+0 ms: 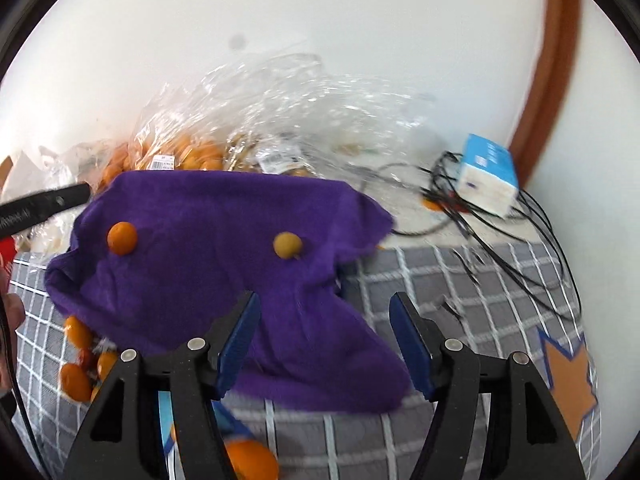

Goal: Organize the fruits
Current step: 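Open the right gripper onto the towel while the left gripper releases its orange there, then grasp the large stemmed tangerine with the right gripper while the left gripper grasps an orange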

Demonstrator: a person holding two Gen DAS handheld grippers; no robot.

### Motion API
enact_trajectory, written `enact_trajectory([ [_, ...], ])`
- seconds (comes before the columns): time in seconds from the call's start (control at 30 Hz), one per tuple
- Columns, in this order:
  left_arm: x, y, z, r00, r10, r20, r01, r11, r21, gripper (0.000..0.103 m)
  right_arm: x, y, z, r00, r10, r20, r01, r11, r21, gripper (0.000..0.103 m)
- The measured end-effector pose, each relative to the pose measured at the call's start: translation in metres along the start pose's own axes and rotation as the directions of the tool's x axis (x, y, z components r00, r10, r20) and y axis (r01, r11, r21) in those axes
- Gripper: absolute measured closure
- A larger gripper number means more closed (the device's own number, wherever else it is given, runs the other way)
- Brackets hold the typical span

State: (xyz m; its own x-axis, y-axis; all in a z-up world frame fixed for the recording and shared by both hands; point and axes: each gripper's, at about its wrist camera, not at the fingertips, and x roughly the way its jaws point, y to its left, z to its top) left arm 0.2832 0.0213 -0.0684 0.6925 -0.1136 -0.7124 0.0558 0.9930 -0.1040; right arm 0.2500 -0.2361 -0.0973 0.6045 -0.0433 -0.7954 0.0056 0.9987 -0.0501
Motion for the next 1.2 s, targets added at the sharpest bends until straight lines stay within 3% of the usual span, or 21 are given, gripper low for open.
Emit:
enact_trajectory([
  [0.13, -0.025, 0.013, -0.012, 0.999, -0.039, -0.006, 0.039, 0.998, -0.04, 0.046, -0.016, -0.01, -0.017, 1.0, 0.016, -0.022, -0.016, 0.999, 0.028, 0.036],
  [0.23, -0.043, 0.023, -0.024, 1.0, 0.003, 0.019, -0.002, 0.998, -0.063, 0.046, -0.024, -0.012, -0.038, 0.998, 0.046, -0.033, -0.044, 0.998, 0.041, 0.036],
  [0.6, -0.075, 0.049, -0.099, 1.0, 0.027, -0.015, -0.028, 0.996, -0.087, 0.046, -0.025, 0.024, -0.105, 0.975, 0.216, -0.049, -0.219, 0.973, -0.068, 0.037],
  [0.77, -0.073, 0.063, -0.129, 0.998, 0.02, -0.057, -0.027, 0.993, -0.115, 0.046, -0.004, 0.03, -0.114, 0.974, 0.217, -0.072, -0.222, 0.972, -0.073, 0.039],
  [0.97, -0.062, 0.061, -0.151, 0.996, -0.005, -0.092, -0.006, 0.993, -0.116, 0.046, 0.004, 0.033, -0.117, 0.977, 0.207, -0.056, -0.212, 0.971, -0.107, 0.061],
  [1.1, -0.048, 0.046, -0.155, 0.992, -0.065, -0.111, 0.052, 0.991, -0.123, 0.046, 0.001, 0.019, -0.115, 0.984, 0.176, -0.017, -0.177, 0.981, -0.076, 0.061],
  [1.2, -0.036, 0.031, -0.161, 0.99, -0.067, -0.126, 0.055, 0.994, -0.096, 0.046, 0.003, 0.01, -0.116, 0.989, 0.149, 0.0, -0.149, 0.987, -0.052, 0.061],
])
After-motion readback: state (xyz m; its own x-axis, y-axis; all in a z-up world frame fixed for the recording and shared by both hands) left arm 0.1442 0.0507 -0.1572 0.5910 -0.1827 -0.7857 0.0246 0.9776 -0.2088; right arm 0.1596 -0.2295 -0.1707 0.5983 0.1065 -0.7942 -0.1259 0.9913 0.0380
